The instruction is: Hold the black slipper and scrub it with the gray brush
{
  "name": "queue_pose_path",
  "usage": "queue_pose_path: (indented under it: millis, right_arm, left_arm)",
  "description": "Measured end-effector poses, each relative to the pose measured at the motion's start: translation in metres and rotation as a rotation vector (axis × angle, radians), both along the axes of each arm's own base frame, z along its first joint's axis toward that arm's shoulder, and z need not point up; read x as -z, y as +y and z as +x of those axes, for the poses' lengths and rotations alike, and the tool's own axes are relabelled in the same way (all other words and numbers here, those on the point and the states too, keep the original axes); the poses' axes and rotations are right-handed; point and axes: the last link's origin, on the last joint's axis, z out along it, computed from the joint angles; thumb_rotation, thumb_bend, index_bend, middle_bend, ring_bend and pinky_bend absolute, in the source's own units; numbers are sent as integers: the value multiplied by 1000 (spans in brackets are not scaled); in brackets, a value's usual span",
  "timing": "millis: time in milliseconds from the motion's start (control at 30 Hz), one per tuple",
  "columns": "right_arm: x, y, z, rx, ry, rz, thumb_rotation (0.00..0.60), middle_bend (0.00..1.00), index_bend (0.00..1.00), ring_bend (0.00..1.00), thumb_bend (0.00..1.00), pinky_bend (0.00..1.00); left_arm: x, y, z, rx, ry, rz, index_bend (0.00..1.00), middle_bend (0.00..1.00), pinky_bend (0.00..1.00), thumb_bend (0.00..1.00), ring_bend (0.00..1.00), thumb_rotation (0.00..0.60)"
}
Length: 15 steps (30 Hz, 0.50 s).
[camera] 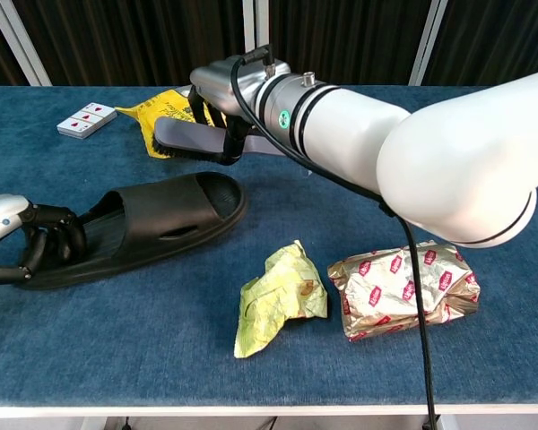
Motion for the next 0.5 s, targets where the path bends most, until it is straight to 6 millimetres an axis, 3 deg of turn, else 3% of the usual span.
queue_pose_path:
  millis: [267,500]
  right_arm:
    - [-24,21,5,-38,-40,88,600,649,901,623,610,771]
    - [-35,36,-6,5,39,174,600,649,901,623,616,771]
  left_arm:
    - [2,1,1,2,3,-6,436,506,487,838,384,600]
    - [3,1,3,9,5,-8,436,506,487,837,384,600]
